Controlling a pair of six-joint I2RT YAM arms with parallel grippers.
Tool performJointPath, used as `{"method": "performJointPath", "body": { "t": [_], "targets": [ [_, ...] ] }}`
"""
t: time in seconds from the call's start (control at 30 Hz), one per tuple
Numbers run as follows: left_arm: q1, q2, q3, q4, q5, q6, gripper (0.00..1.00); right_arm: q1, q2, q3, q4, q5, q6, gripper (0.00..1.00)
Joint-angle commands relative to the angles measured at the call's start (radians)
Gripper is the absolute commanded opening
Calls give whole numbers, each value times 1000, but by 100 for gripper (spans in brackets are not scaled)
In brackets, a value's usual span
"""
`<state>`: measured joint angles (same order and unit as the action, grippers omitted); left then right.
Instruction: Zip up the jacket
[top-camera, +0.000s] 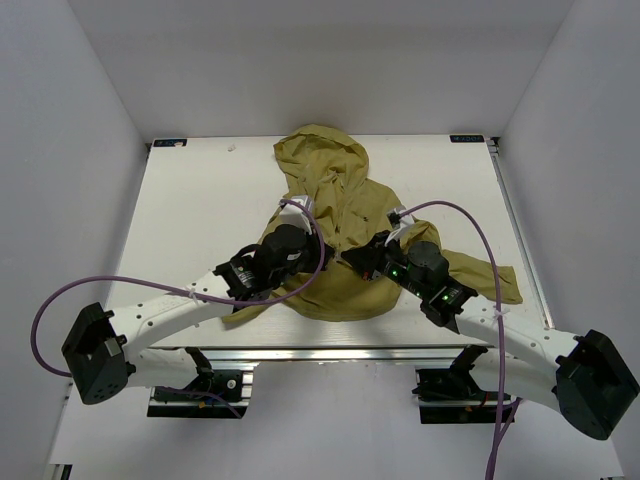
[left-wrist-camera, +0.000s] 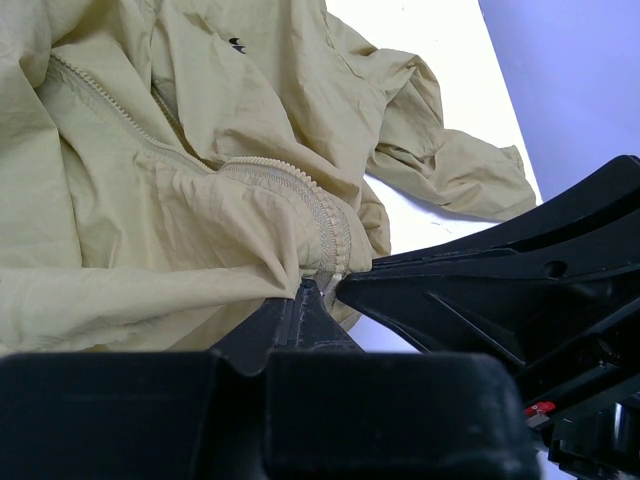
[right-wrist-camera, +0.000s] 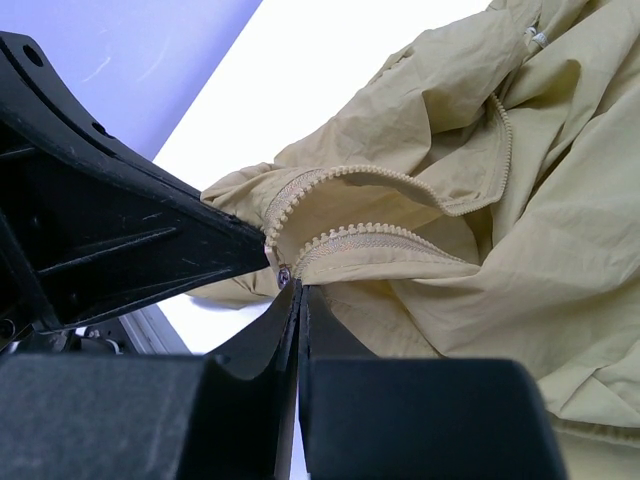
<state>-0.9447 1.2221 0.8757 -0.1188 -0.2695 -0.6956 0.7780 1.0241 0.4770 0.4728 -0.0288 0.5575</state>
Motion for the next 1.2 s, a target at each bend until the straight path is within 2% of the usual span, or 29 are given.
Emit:
{"method": "performJointPath", "body": {
  "t": [0.0, 0.53, 1.17],
  "targets": [
    [-3, -3, 3, 5, 6, 10, 0, -5, -13, 48, 32, 3, -22, 0],
    [-3, 5, 16, 5, 21, 11, 0, -5, -41, 48, -19, -25, -39, 0],
    [-3, 11, 19, -5, 23, 24, 0, -6, -38, 57, -25, 21, -54, 0]
  ]
}}
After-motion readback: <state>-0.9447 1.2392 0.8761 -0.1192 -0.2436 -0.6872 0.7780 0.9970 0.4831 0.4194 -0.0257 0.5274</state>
